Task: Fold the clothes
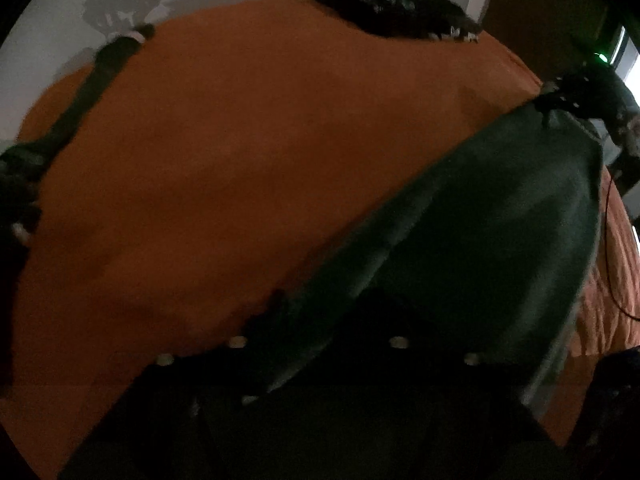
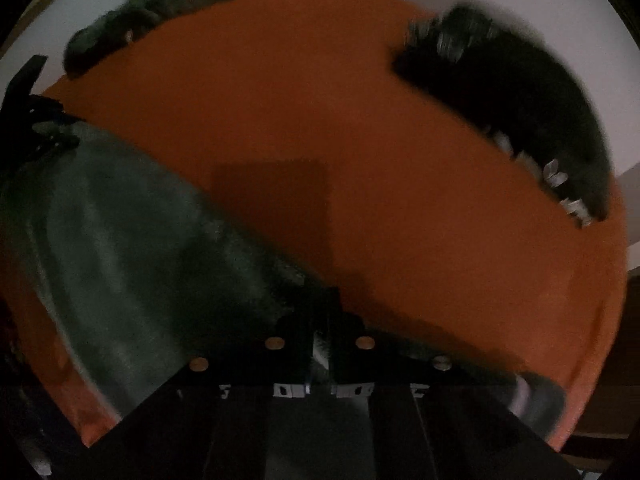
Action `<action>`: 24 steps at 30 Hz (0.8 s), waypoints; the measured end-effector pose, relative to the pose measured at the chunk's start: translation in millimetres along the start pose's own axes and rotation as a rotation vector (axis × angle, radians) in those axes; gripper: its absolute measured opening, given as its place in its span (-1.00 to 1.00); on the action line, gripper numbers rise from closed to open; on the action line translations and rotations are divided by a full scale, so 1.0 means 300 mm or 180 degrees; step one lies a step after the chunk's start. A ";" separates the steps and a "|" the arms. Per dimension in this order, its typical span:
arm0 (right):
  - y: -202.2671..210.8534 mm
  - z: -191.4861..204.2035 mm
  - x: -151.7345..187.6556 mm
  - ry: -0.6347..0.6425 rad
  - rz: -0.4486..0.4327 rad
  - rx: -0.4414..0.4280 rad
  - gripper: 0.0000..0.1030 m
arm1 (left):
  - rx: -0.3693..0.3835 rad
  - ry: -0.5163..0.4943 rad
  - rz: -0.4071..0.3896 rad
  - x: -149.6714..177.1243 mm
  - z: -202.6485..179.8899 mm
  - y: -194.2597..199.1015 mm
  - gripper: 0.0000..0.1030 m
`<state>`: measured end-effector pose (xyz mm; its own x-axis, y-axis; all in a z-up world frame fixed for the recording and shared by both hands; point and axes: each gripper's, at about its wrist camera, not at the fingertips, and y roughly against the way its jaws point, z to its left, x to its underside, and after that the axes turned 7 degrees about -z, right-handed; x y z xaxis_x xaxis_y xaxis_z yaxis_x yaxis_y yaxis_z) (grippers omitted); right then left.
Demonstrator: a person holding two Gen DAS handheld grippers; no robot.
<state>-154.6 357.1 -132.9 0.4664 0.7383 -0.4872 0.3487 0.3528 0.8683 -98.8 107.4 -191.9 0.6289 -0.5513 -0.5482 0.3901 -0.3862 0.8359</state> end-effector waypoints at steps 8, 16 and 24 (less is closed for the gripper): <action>0.218 0.232 0.281 -0.0210 -0.0050 0.0207 -0.91 | 0.0231 -0.0371 -0.0080 0.246 -0.162 0.258 -0.40; 0.151 0.276 0.491 -0.1023 0.0286 0.0061 -0.95 | 0.0385 -0.0337 0.0268 0.407 -0.221 0.257 -0.38; 0.220 0.076 0.277 -0.1694 -0.0310 -0.0103 0.13 | 0.0213 0.0482 -0.0136 0.195 0.057 0.287 0.15</action>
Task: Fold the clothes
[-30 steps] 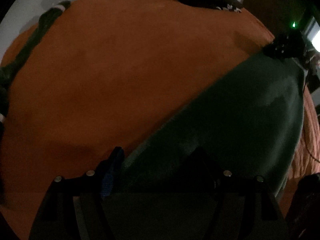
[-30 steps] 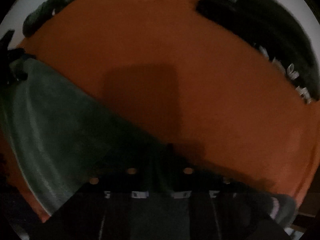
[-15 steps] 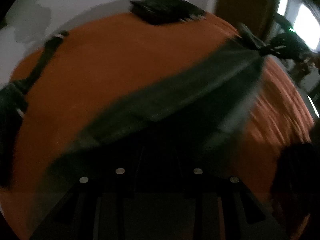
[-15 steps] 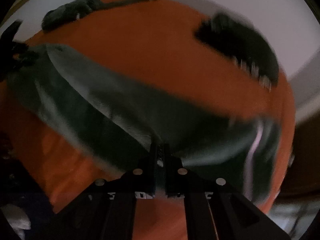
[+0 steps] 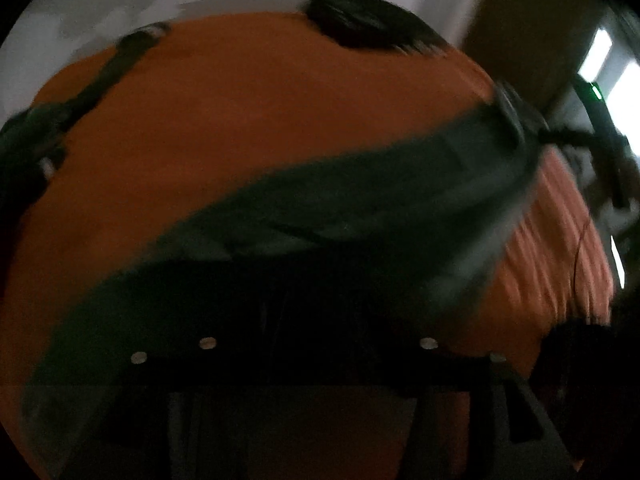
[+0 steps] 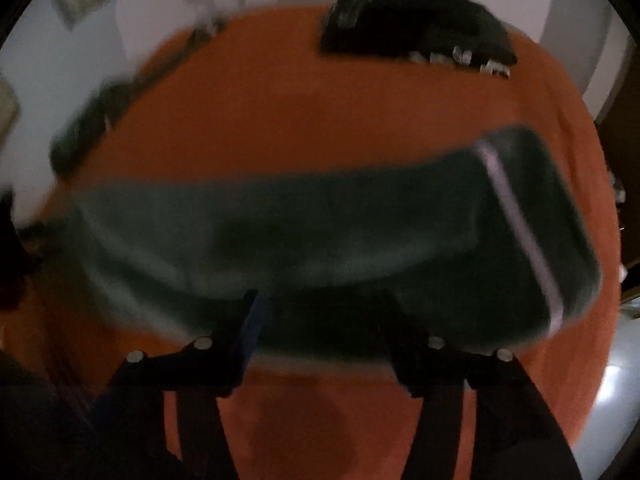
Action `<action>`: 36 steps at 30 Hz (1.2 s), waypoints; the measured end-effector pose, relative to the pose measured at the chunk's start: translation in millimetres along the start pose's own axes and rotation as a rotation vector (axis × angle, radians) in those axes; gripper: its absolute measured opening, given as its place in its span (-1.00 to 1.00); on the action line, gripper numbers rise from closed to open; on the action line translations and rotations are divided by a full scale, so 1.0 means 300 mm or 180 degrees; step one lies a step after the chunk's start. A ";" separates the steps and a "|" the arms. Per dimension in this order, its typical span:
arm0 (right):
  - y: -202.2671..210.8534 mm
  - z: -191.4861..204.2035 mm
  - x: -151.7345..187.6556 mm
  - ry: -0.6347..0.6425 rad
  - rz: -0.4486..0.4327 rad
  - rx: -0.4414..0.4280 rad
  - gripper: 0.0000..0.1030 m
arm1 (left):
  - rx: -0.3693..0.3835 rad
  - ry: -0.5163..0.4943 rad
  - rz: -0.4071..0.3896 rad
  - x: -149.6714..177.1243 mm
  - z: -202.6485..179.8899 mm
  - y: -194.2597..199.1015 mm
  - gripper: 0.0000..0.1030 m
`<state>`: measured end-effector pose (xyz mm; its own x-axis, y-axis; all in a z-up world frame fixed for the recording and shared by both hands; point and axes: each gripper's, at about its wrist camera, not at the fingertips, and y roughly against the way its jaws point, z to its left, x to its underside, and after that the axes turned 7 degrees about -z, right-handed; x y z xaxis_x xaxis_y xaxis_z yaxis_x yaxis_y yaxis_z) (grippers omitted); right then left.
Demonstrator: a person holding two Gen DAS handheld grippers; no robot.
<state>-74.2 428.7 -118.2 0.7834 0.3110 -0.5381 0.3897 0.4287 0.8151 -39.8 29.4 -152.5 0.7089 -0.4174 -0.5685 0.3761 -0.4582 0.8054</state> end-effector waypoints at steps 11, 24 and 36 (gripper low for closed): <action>-0.537 0.247 -0.377 0.0387 0.0865 -0.1272 0.08 | -0.0050 0.0948 0.0058 0.087 0.186 -0.060 0.16; -0.588 0.321 -0.370 0.1719 0.0588 -0.0784 -0.96 | -0.0199 0.0507 0.0182 0.130 0.169 -0.065 0.28; -0.650 0.264 -0.423 0.1371 0.0530 -0.0194 -0.42 | -0.0201 0.0486 0.0181 0.095 0.190 -0.063 0.37</action>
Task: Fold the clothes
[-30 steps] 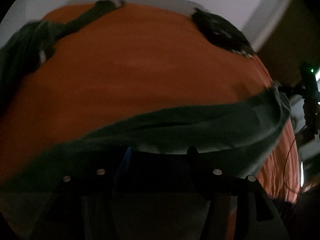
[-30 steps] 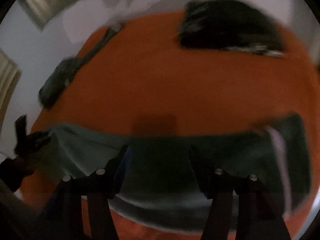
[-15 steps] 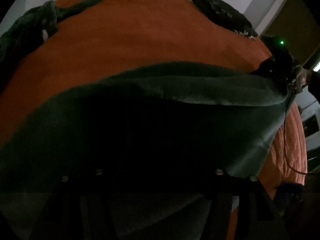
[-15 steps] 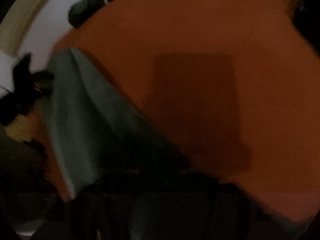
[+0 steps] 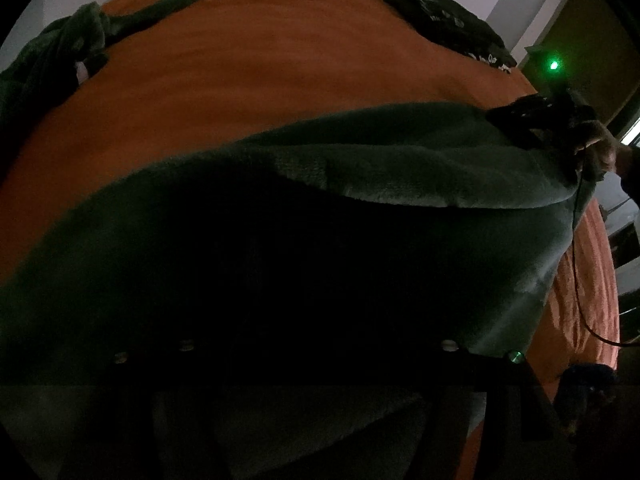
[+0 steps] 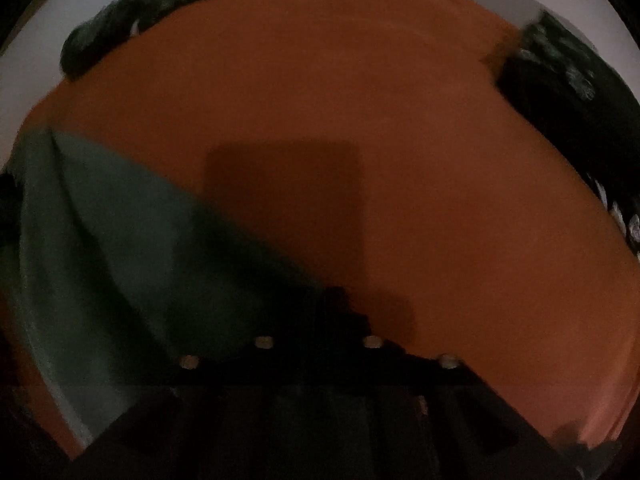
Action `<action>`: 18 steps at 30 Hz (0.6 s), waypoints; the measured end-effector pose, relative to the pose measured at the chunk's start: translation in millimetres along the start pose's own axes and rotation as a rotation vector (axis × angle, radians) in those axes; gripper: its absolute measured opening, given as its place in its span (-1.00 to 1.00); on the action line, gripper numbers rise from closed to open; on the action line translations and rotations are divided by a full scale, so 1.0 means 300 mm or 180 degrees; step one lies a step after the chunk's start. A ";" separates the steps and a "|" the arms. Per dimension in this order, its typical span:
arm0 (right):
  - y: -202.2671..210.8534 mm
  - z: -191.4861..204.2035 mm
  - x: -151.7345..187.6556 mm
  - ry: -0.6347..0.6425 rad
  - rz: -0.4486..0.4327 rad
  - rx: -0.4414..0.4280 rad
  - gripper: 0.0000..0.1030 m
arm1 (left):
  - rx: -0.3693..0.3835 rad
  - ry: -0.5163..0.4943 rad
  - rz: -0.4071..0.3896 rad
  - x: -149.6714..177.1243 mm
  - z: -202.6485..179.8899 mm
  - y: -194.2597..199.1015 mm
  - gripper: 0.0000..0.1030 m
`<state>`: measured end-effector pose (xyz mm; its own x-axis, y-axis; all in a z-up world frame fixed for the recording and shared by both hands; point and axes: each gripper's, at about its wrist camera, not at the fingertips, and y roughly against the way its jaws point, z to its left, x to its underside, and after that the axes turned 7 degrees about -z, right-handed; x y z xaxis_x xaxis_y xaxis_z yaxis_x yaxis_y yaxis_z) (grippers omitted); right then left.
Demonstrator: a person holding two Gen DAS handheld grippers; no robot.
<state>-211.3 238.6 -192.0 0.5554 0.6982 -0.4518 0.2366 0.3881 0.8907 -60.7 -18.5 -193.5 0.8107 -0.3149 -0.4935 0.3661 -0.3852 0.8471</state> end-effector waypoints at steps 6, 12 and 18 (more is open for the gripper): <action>0.347 -0.435 0.057 -0.1333 -0.0602 0.0525 0.06 | 0.0014 0.0238 -0.0165 -0.036 0.076 0.079 0.37; 0.446 -0.814 0.346 -0.2009 -0.0100 0.1053 0.06 | -0.0020 0.0370 -0.0109 -0.030 0.119 0.071 0.37; 0.463 -0.903 0.546 -0.2411 0.0002 0.0449 -0.44 | -0.0025 0.0313 -0.0072 -0.047 0.113 0.053 0.37</action>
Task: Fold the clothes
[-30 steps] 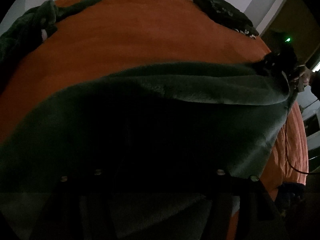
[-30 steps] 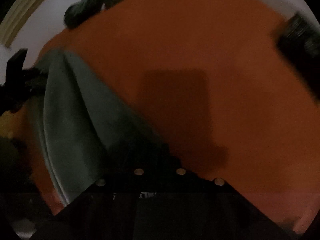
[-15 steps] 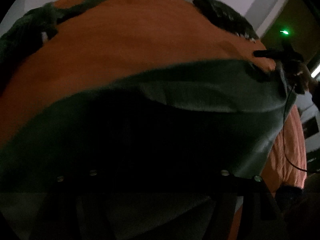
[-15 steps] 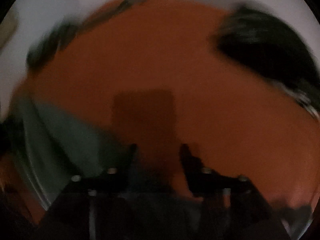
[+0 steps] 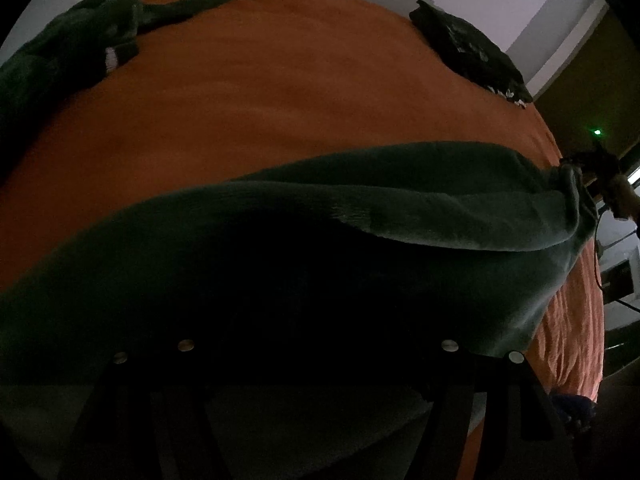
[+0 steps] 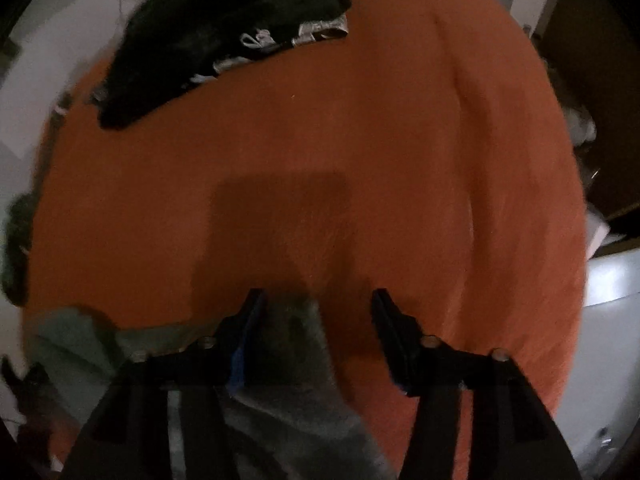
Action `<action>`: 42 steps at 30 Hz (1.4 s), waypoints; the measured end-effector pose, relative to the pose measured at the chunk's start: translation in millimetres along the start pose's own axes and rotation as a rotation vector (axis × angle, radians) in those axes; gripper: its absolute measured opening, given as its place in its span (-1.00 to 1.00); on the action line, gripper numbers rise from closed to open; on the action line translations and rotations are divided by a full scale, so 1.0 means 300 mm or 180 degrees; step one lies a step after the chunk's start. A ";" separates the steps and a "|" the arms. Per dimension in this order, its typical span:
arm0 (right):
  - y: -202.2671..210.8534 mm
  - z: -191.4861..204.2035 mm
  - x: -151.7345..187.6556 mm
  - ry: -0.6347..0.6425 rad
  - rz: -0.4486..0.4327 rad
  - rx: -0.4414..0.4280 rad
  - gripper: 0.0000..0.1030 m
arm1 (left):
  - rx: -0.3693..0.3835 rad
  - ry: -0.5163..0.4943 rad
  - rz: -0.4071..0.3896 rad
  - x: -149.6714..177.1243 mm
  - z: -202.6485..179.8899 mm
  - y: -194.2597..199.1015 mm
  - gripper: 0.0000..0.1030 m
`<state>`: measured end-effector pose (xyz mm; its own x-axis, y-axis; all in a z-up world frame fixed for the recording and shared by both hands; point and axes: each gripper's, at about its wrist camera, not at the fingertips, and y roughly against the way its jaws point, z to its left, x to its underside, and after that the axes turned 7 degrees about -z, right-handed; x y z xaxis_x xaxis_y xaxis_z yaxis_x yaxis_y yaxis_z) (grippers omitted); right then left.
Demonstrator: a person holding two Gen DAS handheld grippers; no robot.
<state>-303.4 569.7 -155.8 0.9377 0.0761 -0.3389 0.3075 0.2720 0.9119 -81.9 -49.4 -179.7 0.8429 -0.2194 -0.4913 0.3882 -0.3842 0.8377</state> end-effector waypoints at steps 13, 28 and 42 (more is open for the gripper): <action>0.177 0.135 0.376 0.0260 0.0075 0.0589 -0.81 | -0.0109 -0.0034 0.0007 0.012 0.011 -0.012 0.48; -0.002 0.109 -0.052 0.0270 0.0206 0.0237 -0.36 | -0.0183 -0.0007 0.0014 -0.006 -0.022 -0.038 0.51; 0.044 0.004 -0.017 -0.0029 -0.0070 0.0237 -0.84 | -0.0227 -0.0044 0.0017 -0.006 -0.032 -0.053 0.58</action>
<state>-304.0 571.8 -141.8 0.9320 0.0620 -0.3572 0.3388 0.2015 0.9190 -86.1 -34.5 -189.8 0.8400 -0.2337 -0.4896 0.4098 -0.3183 0.8549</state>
